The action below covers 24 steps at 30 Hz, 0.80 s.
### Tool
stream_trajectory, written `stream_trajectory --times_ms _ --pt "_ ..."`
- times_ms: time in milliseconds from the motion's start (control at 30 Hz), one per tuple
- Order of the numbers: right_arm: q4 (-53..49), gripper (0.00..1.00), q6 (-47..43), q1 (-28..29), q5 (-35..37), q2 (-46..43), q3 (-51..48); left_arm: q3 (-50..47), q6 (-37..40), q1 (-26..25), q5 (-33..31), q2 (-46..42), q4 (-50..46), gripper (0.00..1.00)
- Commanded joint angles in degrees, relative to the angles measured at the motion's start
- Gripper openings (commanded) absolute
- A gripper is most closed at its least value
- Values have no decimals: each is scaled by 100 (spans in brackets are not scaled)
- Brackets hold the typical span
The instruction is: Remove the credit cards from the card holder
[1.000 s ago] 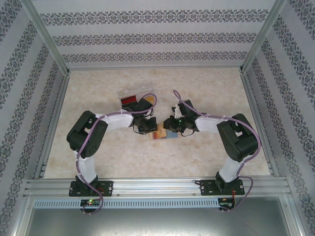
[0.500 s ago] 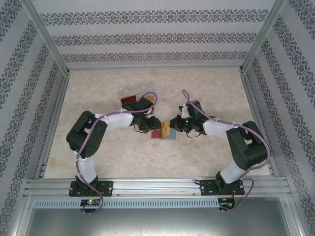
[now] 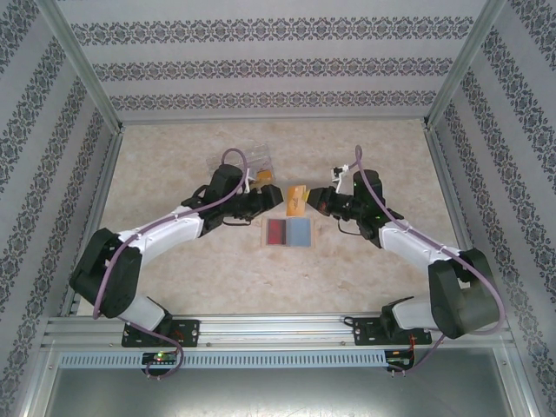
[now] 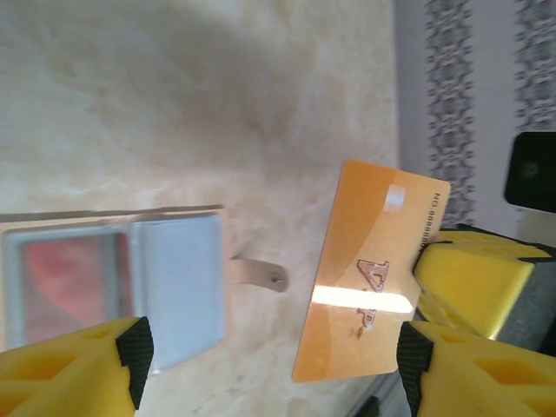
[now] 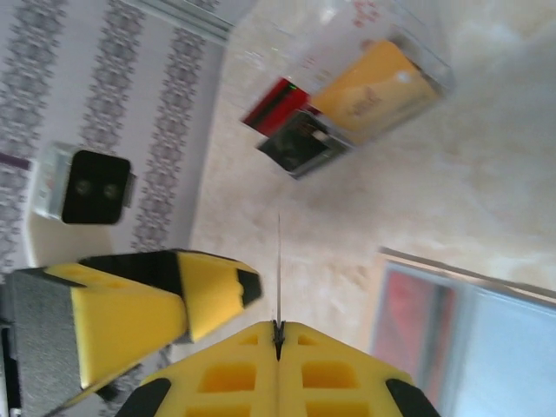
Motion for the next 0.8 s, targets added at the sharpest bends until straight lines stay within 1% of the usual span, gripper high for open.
stream_trajectory --times_ms 0,100,167,233,300,433,467,667,767 --pt "985 0 752 -50 -390 -29 140 -50 -451 30 321 -265 923 77" --pt "1855 0 1446 -59 -630 156 199 156 -412 35 424 -362 870 76" --pt "2494 0 1943 -59 -750 328 246 203 -547 40 534 -386 1123 74" --pt "2855 0 2238 -51 -799 470 301 214 -684 34 621 -412 1442 72" --pt "2955 0 2364 -59 -800 541 346 220 -826 48 663 -404 1687 67" --pt "2974 0 2425 -54 -773 560 366 135 -1169 61 746 -373 2283 54" --pt "2976 0 2433 -59 -762 560 357 108 -1225 66 750 -377 2404 52" --pt "3028 0 2488 -75 -765 591 307 -14 -1292 79 605 -454 2406 40" --pt "3024 0 2480 -83 -756 603 279 -65 -1310 83 541 -485 2421 31"
